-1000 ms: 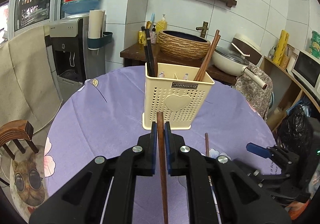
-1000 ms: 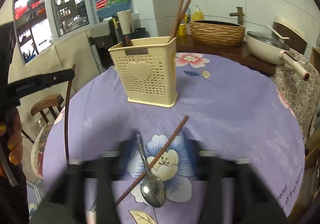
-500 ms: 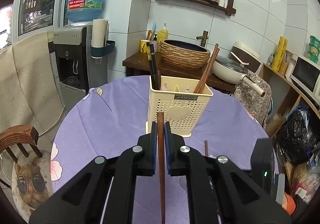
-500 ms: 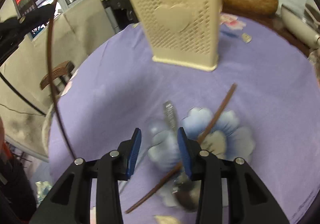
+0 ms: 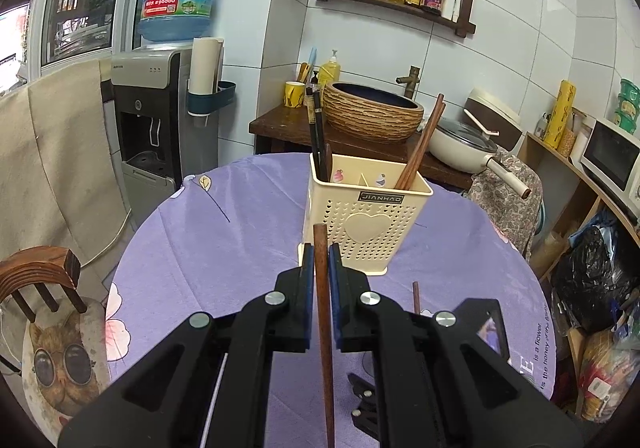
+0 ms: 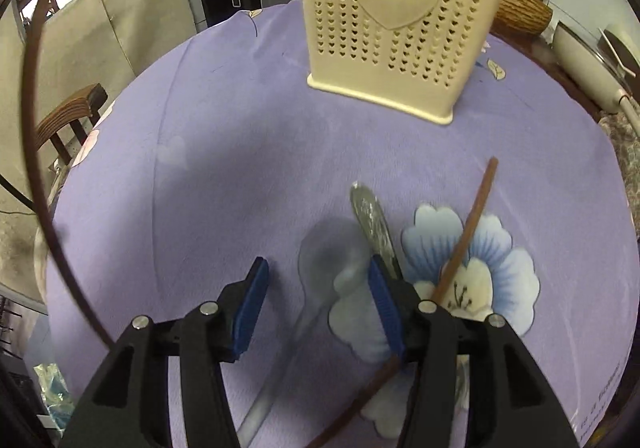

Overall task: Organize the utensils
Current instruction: 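Grasp the clear plastic spoon by its handle with the right tool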

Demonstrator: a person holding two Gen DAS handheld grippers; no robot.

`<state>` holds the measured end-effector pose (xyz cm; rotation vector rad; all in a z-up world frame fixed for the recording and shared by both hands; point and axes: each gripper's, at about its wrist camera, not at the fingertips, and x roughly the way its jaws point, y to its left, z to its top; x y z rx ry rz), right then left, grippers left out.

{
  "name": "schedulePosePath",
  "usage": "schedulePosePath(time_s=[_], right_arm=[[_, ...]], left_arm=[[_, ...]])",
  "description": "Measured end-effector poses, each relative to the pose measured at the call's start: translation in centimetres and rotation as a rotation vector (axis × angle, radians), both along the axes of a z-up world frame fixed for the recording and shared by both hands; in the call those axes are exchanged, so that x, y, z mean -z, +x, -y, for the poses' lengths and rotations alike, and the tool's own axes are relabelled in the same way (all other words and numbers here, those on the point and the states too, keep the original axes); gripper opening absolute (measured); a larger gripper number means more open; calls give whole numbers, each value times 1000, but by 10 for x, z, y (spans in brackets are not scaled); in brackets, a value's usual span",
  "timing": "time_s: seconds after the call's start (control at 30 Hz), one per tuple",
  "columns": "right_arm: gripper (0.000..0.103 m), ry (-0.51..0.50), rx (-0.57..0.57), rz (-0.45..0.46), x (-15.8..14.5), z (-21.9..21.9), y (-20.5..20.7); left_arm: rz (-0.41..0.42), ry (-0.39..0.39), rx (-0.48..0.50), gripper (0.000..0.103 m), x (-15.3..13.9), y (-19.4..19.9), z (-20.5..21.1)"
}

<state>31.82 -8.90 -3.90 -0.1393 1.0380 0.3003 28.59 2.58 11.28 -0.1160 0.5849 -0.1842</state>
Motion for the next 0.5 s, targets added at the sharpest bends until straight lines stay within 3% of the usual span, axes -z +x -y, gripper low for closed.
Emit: schedulePosePath(time_s=[0.13,0.33,0.5], right_arm=[[35,1,1,21,1,3,4],[34,70,-26,23,-5,11,3],[34,148,-47,133,-43,29,-20]], left_arm=[[4,-1,2,7,0,-2,-2],[7,-2,3,7,-1,-3,-2],[15,-2,8,7,-4,-8,-2]])
